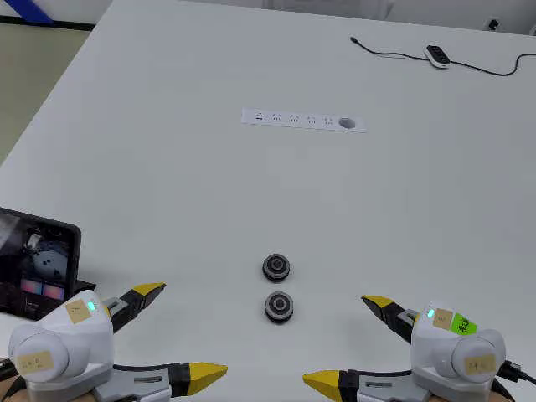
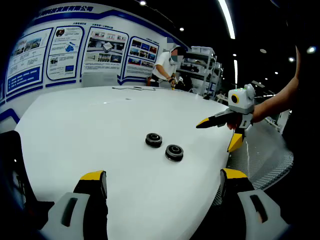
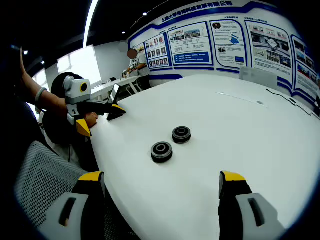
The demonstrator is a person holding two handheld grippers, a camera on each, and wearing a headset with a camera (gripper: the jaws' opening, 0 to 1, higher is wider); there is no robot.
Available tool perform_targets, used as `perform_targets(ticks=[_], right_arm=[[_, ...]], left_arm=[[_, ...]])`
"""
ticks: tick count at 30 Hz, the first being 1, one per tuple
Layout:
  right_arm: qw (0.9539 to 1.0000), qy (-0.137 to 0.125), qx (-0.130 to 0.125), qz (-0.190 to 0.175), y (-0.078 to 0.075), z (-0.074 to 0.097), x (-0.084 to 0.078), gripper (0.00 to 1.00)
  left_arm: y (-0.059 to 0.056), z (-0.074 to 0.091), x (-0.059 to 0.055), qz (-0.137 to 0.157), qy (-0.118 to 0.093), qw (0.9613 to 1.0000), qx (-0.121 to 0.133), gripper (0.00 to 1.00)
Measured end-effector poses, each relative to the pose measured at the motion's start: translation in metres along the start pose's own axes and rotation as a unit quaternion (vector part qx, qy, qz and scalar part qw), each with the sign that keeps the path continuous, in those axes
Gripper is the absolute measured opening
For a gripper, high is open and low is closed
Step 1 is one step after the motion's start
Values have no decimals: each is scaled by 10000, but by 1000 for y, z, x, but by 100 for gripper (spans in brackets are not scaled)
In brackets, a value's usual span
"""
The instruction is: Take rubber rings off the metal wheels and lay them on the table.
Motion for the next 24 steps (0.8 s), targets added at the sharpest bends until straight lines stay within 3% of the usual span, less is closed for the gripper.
perform_targets(ticks=[24], right_arm=[[10000,29,22,-40,1,2,-2,95]], left_arm=[[-1,0,-2,1,46,10000,-12,95]])
Point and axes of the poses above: the centre of the closed fingertips' face, and the gripper's own axes: z roughly backward along the fingers, y roughly to its left, x roughly out of its top, the point moved 5 cm from there along z, roughly backward along the fingers, and after that the axes turned 4 degrees about z, right-handed, at the moved point
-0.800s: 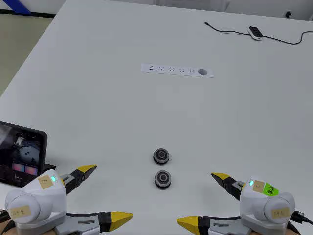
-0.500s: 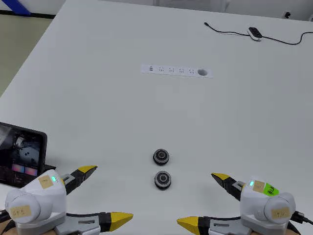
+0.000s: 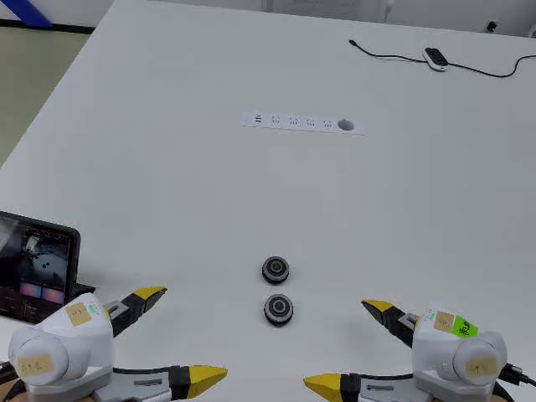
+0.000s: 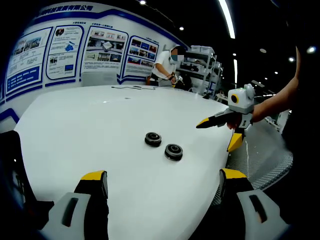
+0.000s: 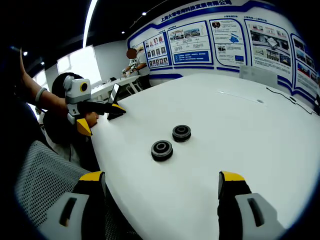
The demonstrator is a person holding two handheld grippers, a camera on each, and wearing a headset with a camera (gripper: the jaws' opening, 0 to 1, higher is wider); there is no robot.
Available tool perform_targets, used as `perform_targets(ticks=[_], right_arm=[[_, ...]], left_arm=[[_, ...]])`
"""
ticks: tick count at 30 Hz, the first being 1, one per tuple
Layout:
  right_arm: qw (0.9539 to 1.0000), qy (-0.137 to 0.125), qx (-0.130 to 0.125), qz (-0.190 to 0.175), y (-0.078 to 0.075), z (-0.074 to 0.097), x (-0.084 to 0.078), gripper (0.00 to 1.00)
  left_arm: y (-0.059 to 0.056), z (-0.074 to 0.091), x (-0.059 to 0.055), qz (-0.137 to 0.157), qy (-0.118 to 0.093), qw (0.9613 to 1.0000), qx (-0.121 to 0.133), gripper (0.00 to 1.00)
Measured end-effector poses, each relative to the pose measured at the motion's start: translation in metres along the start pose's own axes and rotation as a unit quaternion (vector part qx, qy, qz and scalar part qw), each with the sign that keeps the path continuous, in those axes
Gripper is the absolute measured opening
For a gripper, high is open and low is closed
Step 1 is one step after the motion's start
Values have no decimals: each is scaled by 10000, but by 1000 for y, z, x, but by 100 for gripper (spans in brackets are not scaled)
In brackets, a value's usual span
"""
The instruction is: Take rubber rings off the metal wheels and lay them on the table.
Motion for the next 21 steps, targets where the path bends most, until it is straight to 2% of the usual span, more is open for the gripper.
perform_targets(ticks=[21], right_arm=[[9999,3,102,-66,2,-7,3,92]], left_arm=[[-2,-7,1,-40,98,9999,-77,88]])
Point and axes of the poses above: the centre of the closed fingertips' face, and the gripper's own axes: z roughly backward along the fingers, y roughly to its left, x roughly out of its top, the point moved 5 cm from there along z, roughly backward along the fingers, and after that the axes turned 4 degrees about z, right-handed, at the moved point
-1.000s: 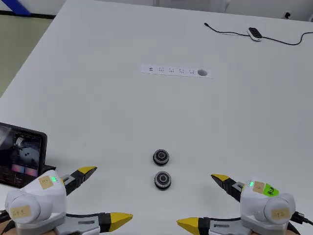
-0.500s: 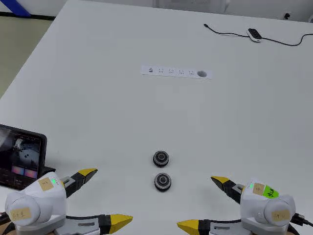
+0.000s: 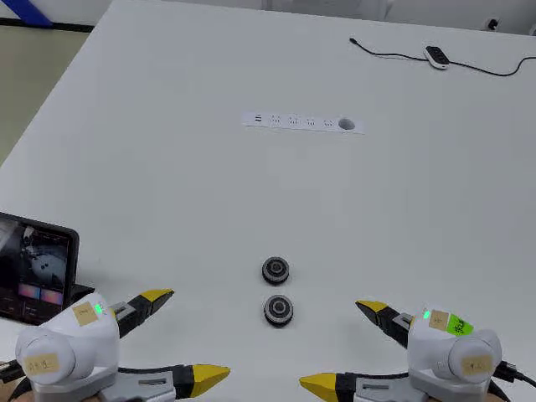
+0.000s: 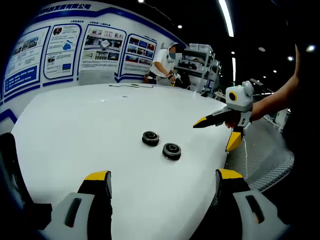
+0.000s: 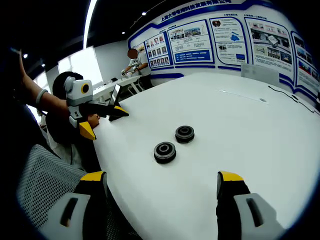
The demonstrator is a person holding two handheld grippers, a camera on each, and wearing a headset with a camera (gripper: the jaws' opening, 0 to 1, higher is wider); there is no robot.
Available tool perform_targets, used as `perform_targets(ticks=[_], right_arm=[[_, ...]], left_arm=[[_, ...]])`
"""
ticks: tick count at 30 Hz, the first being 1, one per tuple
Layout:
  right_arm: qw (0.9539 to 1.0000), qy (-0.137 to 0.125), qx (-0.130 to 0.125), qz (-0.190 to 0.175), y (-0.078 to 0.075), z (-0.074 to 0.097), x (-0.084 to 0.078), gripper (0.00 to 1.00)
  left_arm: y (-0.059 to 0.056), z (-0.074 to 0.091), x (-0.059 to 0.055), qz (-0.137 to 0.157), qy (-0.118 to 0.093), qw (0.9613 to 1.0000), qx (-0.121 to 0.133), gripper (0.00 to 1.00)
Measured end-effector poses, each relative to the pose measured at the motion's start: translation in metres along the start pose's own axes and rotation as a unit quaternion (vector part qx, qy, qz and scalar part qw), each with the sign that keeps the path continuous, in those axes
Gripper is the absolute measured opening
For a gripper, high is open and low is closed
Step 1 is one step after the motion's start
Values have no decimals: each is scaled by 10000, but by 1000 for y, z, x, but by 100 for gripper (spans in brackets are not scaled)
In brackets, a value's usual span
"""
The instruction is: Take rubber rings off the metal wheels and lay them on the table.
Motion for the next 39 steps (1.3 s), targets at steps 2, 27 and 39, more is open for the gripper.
perform_targets(ticks=[2,27,39], right_arm=[[10000,-4,22,-35,1,-2,0,91],[9994,-60,226,-238,9,-17,5,89],[9982,-90,375,-449,13,-26,8,88]], left_arm=[[1,-1,0,20,6,10000,-16,87],[-5,-24,6,-212,248,9993,-201,67],[-9,-38,14,-404,336,9982,-298,57]])
Point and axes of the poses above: the centre of the closed fingertips' face, and the gripper's own axes: z roughly backward along the fingers, y roughly to its left, x roughly out of its top, the point moved 5 cm from there along z, roughly backward along the fingers, and after that the axes turned 4 degrees about z, right-handed, at the moved point
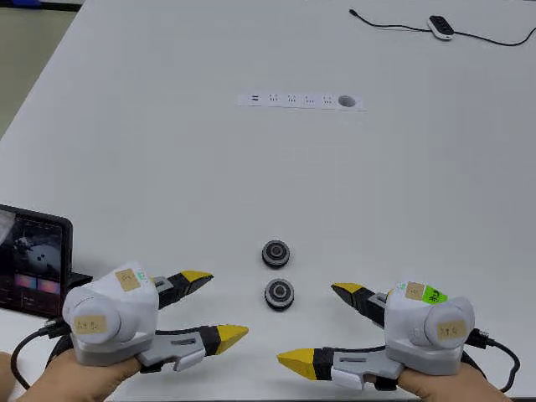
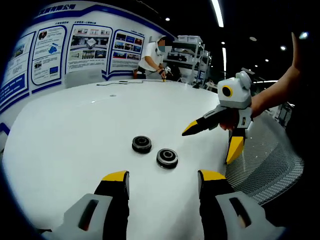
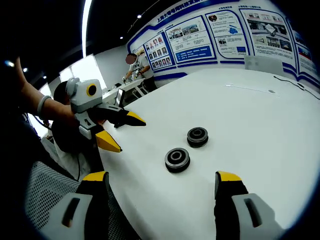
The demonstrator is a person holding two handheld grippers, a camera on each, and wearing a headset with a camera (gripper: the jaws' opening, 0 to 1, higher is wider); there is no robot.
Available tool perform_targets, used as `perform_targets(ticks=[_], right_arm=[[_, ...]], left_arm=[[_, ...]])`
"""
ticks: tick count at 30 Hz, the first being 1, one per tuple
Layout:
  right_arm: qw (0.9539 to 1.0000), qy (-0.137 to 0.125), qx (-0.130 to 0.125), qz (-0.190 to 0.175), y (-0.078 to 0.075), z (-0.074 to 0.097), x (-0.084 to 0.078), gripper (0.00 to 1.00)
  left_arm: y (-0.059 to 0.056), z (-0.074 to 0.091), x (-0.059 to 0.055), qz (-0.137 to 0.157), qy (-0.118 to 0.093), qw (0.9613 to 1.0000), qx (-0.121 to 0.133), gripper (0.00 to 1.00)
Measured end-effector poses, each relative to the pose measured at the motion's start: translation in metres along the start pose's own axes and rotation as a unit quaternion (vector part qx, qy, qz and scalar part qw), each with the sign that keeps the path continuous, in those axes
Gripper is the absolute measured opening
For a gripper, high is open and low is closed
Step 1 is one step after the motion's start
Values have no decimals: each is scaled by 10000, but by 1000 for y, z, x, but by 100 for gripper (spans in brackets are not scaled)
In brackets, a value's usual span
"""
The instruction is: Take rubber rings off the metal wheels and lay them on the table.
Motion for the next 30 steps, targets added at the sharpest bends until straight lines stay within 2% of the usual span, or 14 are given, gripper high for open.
perform_targets(ticks=[6,30], right_arm=[[9998,-11,65,-182,0,-3,-1,87],[9989,-65,202,-417,2,-14,0,85]], left_arm=[[-2,-8,4,-153,57,9998,-108,51],[-5,-36,14,-435,241,9981,-354,36]])
Point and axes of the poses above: the centre of the closed fingertips' face, and the gripper's own axes: z roughly backward along the fingers, y roughly to its left, x roughly out of its top, the point moved 5 cm from there along z, roughly backward along the fingers, and after that the axes turned 4 degrees about z, right-handed, at the moved point
